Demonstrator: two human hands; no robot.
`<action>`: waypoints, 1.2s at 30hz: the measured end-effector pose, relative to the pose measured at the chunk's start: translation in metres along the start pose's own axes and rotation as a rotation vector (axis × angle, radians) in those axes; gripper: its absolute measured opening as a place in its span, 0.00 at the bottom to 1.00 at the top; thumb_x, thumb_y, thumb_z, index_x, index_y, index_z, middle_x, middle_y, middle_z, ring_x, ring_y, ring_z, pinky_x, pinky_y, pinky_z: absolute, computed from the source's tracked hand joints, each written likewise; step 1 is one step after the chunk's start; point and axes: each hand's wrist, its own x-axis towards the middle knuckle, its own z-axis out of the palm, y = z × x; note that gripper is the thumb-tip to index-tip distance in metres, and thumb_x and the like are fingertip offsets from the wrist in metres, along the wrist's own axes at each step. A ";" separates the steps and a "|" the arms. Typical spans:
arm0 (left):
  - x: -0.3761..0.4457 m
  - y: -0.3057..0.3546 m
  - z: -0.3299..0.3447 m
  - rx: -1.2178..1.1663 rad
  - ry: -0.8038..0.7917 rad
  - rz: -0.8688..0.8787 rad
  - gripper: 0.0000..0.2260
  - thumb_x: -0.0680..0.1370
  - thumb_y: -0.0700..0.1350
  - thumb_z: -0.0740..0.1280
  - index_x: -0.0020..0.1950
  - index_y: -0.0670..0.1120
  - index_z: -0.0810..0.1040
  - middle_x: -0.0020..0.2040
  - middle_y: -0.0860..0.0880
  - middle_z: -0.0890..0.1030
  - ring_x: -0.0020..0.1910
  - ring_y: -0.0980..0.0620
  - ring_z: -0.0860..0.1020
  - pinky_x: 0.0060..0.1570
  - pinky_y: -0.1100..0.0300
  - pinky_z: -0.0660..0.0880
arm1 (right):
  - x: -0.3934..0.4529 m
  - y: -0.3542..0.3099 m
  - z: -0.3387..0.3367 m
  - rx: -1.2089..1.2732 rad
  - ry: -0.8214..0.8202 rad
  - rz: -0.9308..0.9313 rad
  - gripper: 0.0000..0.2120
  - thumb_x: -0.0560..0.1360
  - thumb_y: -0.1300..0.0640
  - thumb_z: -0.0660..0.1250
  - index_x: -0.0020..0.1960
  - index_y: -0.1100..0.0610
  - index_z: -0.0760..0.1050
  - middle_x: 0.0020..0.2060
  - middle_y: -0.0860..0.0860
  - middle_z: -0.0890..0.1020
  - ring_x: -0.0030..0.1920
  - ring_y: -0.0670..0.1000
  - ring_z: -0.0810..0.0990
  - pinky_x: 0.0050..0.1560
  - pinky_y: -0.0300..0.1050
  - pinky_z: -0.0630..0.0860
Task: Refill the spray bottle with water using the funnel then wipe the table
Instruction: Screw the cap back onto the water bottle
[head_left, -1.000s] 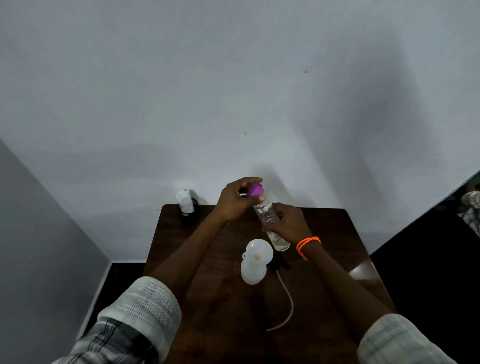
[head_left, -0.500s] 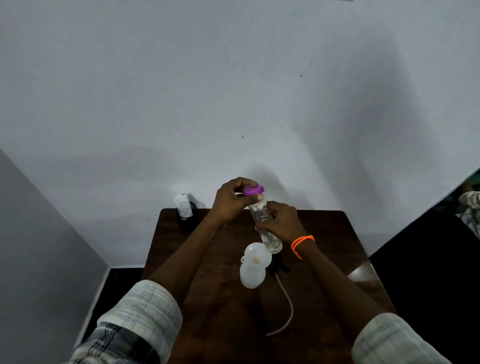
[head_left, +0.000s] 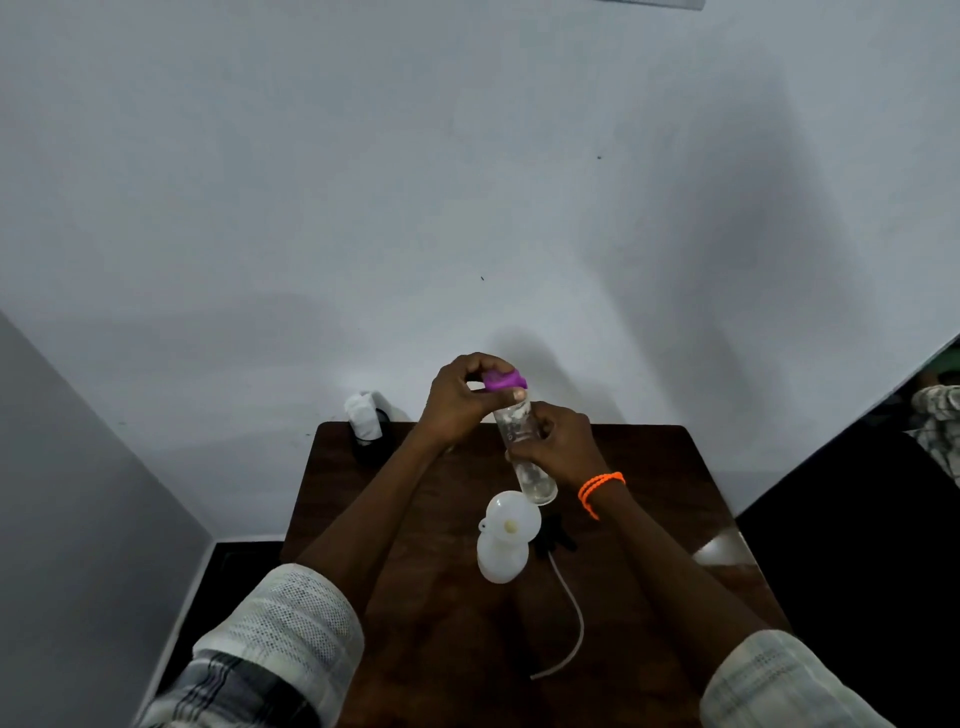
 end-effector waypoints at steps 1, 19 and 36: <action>0.001 0.000 0.000 -0.025 0.018 0.002 0.16 0.66 0.46 0.82 0.51 0.47 0.84 0.50 0.49 0.85 0.52 0.49 0.83 0.55 0.56 0.80 | 0.001 -0.001 0.000 0.004 0.004 -0.001 0.15 0.57 0.50 0.81 0.39 0.51 0.79 0.33 0.47 0.82 0.35 0.46 0.81 0.36 0.43 0.76; 0.004 0.001 0.001 -0.192 0.023 -0.118 0.20 0.67 0.35 0.79 0.58 0.43 0.81 0.52 0.49 0.85 0.52 0.50 0.83 0.53 0.55 0.81 | 0.008 -0.003 -0.001 0.026 0.026 0.011 0.15 0.57 0.51 0.81 0.39 0.51 0.80 0.33 0.47 0.83 0.36 0.47 0.81 0.37 0.47 0.78; 0.012 -0.003 0.010 -0.130 0.180 -0.092 0.25 0.62 0.48 0.84 0.52 0.46 0.77 0.41 0.51 0.75 0.40 0.56 0.76 0.44 0.63 0.76 | 0.014 -0.013 0.004 0.143 0.030 0.072 0.16 0.55 0.49 0.79 0.40 0.52 0.80 0.36 0.47 0.85 0.38 0.48 0.84 0.43 0.53 0.81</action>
